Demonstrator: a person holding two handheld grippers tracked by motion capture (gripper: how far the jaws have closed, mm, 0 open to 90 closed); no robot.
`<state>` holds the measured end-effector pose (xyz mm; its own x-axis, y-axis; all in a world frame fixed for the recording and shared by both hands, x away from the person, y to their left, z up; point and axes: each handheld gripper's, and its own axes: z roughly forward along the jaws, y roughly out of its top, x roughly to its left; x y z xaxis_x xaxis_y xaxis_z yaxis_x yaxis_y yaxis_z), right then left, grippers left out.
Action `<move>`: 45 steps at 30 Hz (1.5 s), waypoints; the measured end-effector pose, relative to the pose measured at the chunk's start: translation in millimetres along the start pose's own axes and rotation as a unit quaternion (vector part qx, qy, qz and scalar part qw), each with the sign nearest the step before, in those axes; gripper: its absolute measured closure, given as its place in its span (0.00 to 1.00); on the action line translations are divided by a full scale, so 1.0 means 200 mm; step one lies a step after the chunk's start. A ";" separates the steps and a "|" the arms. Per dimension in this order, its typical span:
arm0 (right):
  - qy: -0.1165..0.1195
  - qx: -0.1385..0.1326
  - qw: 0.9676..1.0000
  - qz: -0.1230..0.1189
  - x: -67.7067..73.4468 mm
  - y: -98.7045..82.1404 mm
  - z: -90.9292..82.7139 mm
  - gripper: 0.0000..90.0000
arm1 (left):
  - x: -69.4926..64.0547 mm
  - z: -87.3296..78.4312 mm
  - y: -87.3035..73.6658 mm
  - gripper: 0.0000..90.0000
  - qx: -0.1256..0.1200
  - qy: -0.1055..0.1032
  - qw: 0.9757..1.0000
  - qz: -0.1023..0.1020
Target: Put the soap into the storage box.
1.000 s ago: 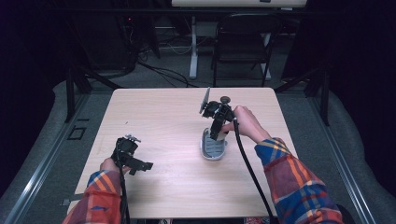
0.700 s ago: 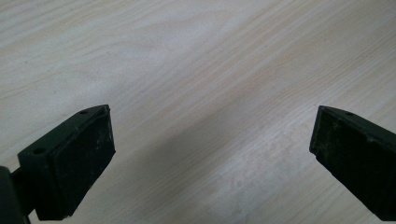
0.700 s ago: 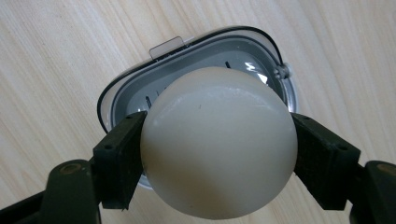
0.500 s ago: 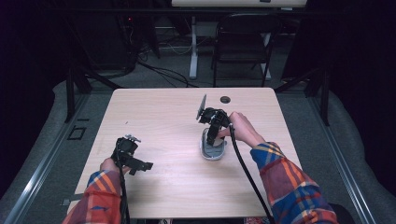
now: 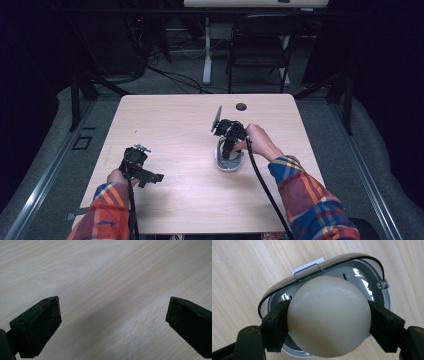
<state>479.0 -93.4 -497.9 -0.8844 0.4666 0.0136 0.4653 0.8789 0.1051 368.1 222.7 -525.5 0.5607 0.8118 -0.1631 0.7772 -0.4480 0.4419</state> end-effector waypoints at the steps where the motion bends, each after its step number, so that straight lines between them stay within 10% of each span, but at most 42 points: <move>1: -0.002 0.003 1.000 -0.003 0.00 0.00 0.00 0.27 | 0.00 0.00 0.00 0.00 0.000 0.000 1.000 0.000; 19: 0.009 -0.010 1.000 0.004 -0.02 -0.05 0.03 0.26 | 0.00 0.00 0.00 0.00 0.002 0.000 1.000 0.001; 45: -0.001 -0.062 0.998 0.014 0.01 -0.20 -0.17 0.24 | 0.00 0.00 0.00 0.00 0.002 0.001 1.000 -0.001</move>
<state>457.8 -130.8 -467.5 -0.8712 0.4906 0.0158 0.4809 0.8467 0.2276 368.1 222.3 -525.5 0.5588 0.8132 -0.1625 0.7791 -0.4477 0.4389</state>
